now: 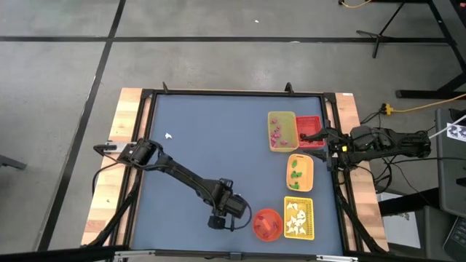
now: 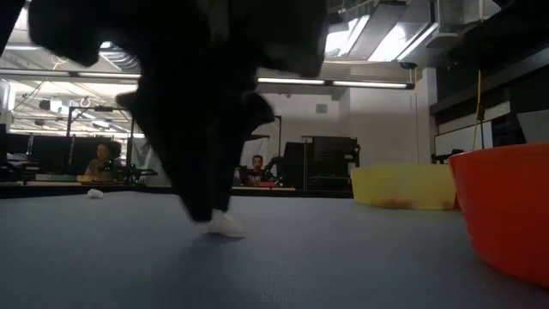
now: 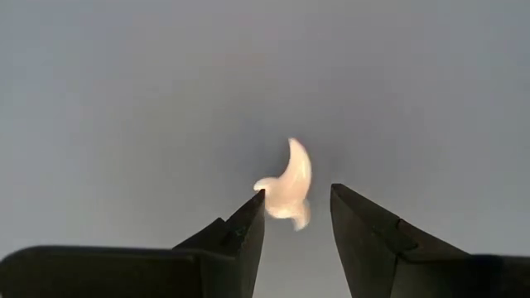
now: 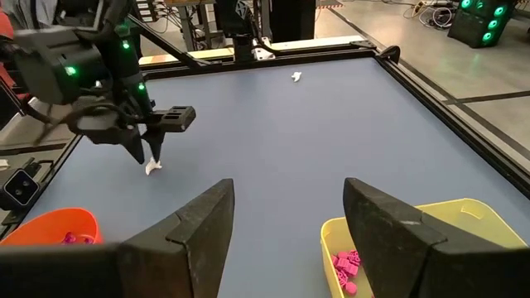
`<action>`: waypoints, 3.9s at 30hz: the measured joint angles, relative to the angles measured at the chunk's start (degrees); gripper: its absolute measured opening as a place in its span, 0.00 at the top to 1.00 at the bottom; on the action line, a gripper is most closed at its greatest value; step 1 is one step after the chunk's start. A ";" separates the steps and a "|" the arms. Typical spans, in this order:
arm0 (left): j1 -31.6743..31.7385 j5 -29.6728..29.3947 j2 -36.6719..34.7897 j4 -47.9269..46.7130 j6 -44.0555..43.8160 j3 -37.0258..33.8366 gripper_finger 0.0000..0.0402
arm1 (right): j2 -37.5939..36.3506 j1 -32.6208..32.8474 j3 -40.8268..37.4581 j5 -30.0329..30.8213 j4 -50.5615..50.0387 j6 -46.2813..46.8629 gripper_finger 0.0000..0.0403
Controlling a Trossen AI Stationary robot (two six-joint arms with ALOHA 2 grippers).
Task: Sort Halloween decoration
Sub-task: Put the white ghost toy into the yellow box
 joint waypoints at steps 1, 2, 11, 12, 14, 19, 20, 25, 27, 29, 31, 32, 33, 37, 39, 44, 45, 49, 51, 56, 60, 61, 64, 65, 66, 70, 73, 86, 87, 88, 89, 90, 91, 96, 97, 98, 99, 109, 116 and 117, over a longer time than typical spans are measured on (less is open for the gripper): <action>-0.02 0.02 0.00 -0.11 -1.12 -0.42 0.69 | -0.01 -0.01 0.00 0.00 0.00 0.00 0.44; -0.02 0.04 0.00 -0.06 -2.30 -0.84 0.69 | 0.01 0.00 0.00 0.00 0.01 0.00 0.44; 0.00 -0.45 0.00 3.55 -3.76 -2.03 0.69 | -0.01 0.01 0.00 0.04 0.01 0.00 0.44; 0.00 -1.01 0.00 3.83 -3.76 -2.05 0.69 | 0.00 -0.01 0.00 0.04 0.00 0.00 0.44; 0.02 -2.36 0.00 3.93 -3.76 -2.05 0.69 | 0.00 -0.01 0.00 0.04 0.01 0.00 0.44; 0.02 -2.75 0.00 3.91 -3.76 -2.07 0.69 | -0.01 -0.01 0.00 0.07 -0.01 0.00 0.44; 0.02 -2.75 0.00 3.91 -3.76 -2.07 0.69 | -0.01 0.00 0.00 0.07 0.01 0.00 0.44; 0.02 -2.73 0.00 3.91 -3.74 -2.07 0.72 | 0.00 0.00 0.00 0.09 0.00 0.00 0.44; 0.02 -2.74 0.02 3.91 -3.73 -2.07 0.74 | 0.01 -0.01 0.00 0.11 0.02 0.00 0.44; 0.00 -2.73 0.02 3.91 -3.74 -2.07 0.76 | -0.01 -0.01 0.00 0.12 0.00 0.00 0.44; 0.00 -2.73 0.02 3.91 -3.73 -2.07 0.77 | -0.01 -0.01 0.00 0.37 0.02 -0.01 0.44; 0.02 -2.64 0.02 3.93 -3.73 -2.07 0.78 | 0.01 0.00 0.00 0.42 0.02 -0.02 0.44; 0.02 -2.47 0.02 3.93 -3.73 -2.07 0.79 | -0.02 -0.01 0.00 0.42 0.02 -0.02 0.44; 0.00 -2.37 0.02 3.91 -3.73 -2.09 0.81 | -0.02 0.01 0.00 0.39 0.02 -0.02 0.44; 0.00 -2.32 0.02 3.90 -3.73 -2.09 0.81 | 0.00 0.00 0.00 0.39 0.01 -0.02 0.44; 0.02 -2.61 0.04 3.80 -3.75 -2.09 0.80 | 0.00 -0.01 0.00 0.35 0.02 -0.01 0.44; 0.01 -2.64 0.04 3.80 -3.77 -2.09 0.80 | -0.02 -0.01 0.00 0.35 0.02 -0.02 0.44; 0.02 -2.71 0.04 3.80 -3.87 -2.09 0.76 | -0.01 -0.01 0.00 0.32 0.00 -0.01 0.44; 0.00 -2.71 0.07 3.80 -4.88 -2.09 0.73 | 0.00 0.01 0.00 0.31 0.02 0.00 0.44; 0.24 -2.73 0.11 3.71 -5.37 -2.09 0.65 | -0.02 -0.01 0.00 0.28 0.01 0.00 0.44; 0.24 -2.73 0.11 2.41 -5.44 -2.09 0.62 | 0.01 -0.01 0.00 0.24 0.00 0.00 0.44; 0.24 -2.73 0.11 1.94 -5.46 -2.09 0.62 | 0.00 -0.01 0.00 0.23 0.00 0.00 0.44; 0.22 -2.72 0.11 0.72 -6.19 -2.09 0.62 | -0.01 0.01 0.00 -0.02 0.01 0.00 0.44; 0.22 -2.71 0.11 0.55 -6.98 -2.09 0.62 | -0.02 -0.01 0.00 -0.02 0.01 0.00 0.44; 0.22 -2.67 0.11 0.48 -7.69 -2.09 0.62 | -0.02 0.01 0.00 -0.02 0.02 0.00 0.44; 0.13 -2.45 0.11 0.57 -8.24 -2.09 0.62 | 0.00 -0.01 0.00 0.00 0.02 0.00 0.44; 0.13 -2.45 0.11 1.18 -8.05 -2.11 0.62 | 0.01 0.00 0.00 0.01 0.00 0.00 0.44; 0.11 -2.23 0.11 1.81 -6.47 -2.11 0.69 | 0.00 -0.01 0.00 0.09 -0.01 0.00 0.44; 0.11 -2.19 0.11 1.83 -6.47 -2.11 0.70 | 0.01 -0.01 0.00 0.09 0.00 0.00 0.44; 0.11 -2.12 0.11 1.83 -6.47 -2.11 0.71 | 0.01 0.00 0.00 0.11 -0.01 0.00 0.44; 0.11 -2.11 0.11 1.84 -6.47 -2.11 0.72 | -0.01 0.00 0.00 0.14 -0.01 0.00 0.44; 0.11 -2.10 0.11 1.86 -6.46 -2.11 0.74 | -0.02 0.00 0.00 0.32 0.01 0.00 0.44; 0.11 -2.09 0.11 1.88 -6.47 -2.11 0.75 | -0.01 -0.01 0.00 0.39 0.01 0.00 0.44; 0.09 -2.08 0.11 1.94 -6.38 -2.11 0.79 | 0.00 -0.01 0.00 0.37 0.01 0.00 0.44; 0.09 -2.08 0.11 1.94 -6.36 -2.11 0.80 | -0.02 -0.01 0.00 0.37 0.02 0.00 0.44; 0.09 -2.08 0.11 1.94 -6.36 -2.11 0.80 | -0.02 -0.01 0.00 0.37 -0.01 -0.01 0.44; 0.09 -2.10 0.11 1.94 -6.36 -2.11 0.81 | -0.02 -0.01 0.00 0.37 0.02 0.00 0.44; 0.13 -2.45 0.11 5.69 -6.38 -2.11 0.83 | 0.01 0.01 0.00 0.31 0.02 0.00 0.44; 0.17 -2.42 0.11 9.99 -6.38 -2.11 0.85 | -0.01 0.00 0.00 0.28 0.02 0.00 0.44; 0.17 -2.42 0.11 10.81 -6.37 -2.11 0.85 | -0.01 -0.01 0.00 0.26 0.02 0.00 0.44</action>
